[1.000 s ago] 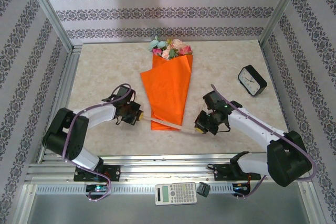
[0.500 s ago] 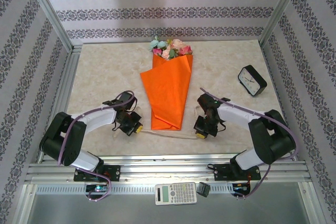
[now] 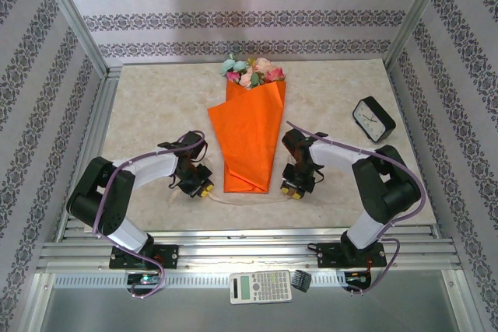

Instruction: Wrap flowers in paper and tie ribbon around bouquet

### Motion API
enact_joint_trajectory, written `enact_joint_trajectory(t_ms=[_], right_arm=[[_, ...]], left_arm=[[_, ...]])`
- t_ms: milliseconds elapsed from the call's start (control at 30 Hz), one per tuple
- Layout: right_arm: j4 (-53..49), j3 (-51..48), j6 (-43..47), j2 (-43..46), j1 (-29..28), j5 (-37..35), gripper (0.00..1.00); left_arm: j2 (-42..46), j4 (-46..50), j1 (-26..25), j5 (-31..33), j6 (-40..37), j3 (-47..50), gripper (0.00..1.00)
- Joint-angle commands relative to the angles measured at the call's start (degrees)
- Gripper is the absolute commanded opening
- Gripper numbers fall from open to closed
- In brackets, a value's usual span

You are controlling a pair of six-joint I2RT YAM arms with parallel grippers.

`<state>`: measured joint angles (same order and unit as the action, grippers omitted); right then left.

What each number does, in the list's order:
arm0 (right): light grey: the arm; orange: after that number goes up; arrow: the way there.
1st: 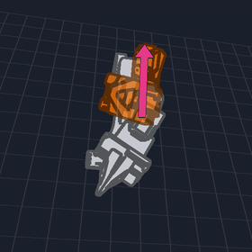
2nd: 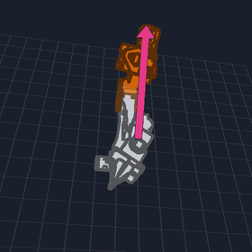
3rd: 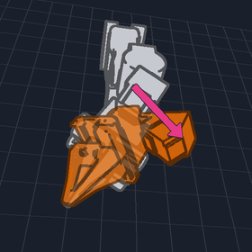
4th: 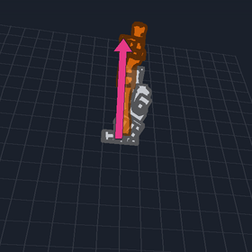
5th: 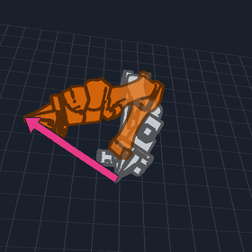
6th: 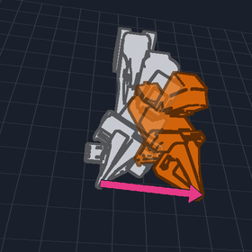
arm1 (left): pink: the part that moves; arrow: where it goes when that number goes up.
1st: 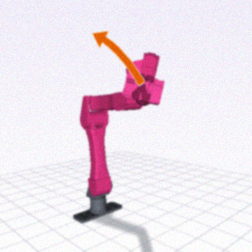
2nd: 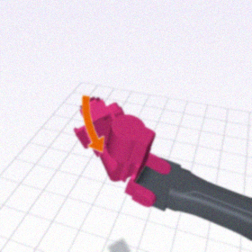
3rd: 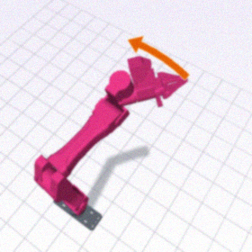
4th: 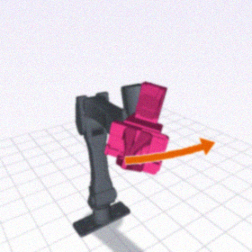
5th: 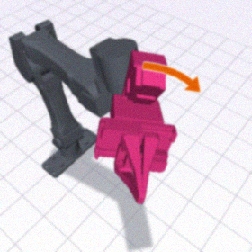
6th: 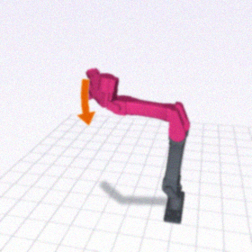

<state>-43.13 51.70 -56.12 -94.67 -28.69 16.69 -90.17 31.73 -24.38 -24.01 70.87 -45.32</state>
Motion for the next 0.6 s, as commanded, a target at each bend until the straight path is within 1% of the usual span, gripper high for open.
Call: enact_joint_trajectory(t_ms=[0, 67, 133, 200, 267, 333, 400, 467, 567], right_arm=[[4.6, -0.6, -1.8, 6.9, -0.6, -6.2, 0.42], [4.9, -1.9, -1.8, 11.6, -0.8, -7.2, 0.48], [5.8, -2.7, -1.0, 15.4, -1.3, -7.7, 0.53], [10.9, -4.6, -0.1, 17.0, -1.8, -5.2, 0.56], [19.0, -7.3, -0.4, 15.9, -1.9, 0.4, 0.56], [27.4, -9.0, 0.1, 12.8, -2.2, 5.8, 0.54], [33.7, -10.2, 0.6, 10.4, -2.3, 9.5, 0.53], [37.5, -11.4, 1.0, 8.9, -2.2, 11.3, 0.51], [40.0, -13.2, 1.6, 6.8, -2.1, 13.1, 0.47]], left_arm=[[-1.6, 0.8, -0.7, 2.4, -0.7, 0.8, 0.14], [-1.2, 0.6, -0.7, 2.3, -0.4, 1.1, 0.13], [-1.3, 0.4, -0.7, 2.3, -0.2, 1.3, 0.12], [-1.3, 0.4, -0.7, 2.3, -0.2, 1.4, 0.12], [-1.4, 0.2, -0.7, 2.3, -0.3, 1.4, 0.11], [-1.4, 0.3, -0.7, 2.2, -0.4, 1.2, 0.1], [-1.7, 0.4, -0.7, 2.2, -0.7, 1.0, 0.1], [-2.0, 0.4, -0.7, 2.0, -0.9, 0.9, 0.09], [-2.5, 0.4, -0.7, 2.0, -1.1, 0.6, 0.09]])
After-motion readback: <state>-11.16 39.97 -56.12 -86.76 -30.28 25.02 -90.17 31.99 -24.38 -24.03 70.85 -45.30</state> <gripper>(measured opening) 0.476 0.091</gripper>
